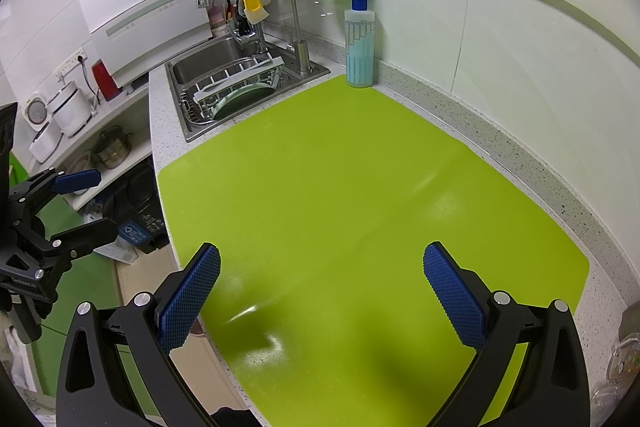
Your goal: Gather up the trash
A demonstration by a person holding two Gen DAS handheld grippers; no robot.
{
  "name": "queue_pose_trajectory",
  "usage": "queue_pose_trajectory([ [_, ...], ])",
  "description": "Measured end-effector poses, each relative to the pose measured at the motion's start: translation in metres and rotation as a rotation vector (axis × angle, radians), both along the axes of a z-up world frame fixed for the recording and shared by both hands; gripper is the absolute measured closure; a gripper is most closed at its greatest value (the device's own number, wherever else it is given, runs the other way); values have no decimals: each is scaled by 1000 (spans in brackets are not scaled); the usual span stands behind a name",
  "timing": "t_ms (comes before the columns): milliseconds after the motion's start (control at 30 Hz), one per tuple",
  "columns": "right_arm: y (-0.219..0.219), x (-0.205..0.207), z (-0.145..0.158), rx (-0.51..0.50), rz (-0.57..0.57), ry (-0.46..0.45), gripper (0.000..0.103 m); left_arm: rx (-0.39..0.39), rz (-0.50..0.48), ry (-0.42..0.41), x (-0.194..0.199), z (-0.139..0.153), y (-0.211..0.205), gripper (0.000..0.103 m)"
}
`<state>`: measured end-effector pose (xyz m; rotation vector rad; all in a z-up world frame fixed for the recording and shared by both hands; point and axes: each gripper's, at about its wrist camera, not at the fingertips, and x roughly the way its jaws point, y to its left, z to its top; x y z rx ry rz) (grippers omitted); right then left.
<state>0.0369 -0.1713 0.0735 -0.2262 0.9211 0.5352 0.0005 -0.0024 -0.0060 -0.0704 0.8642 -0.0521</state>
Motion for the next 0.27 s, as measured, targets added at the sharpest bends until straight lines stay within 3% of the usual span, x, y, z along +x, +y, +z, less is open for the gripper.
queue_pose_trajectory([
  [267,2,0,1,2,6,-1,6,-8,30,-2,1,-1,3,3],
])
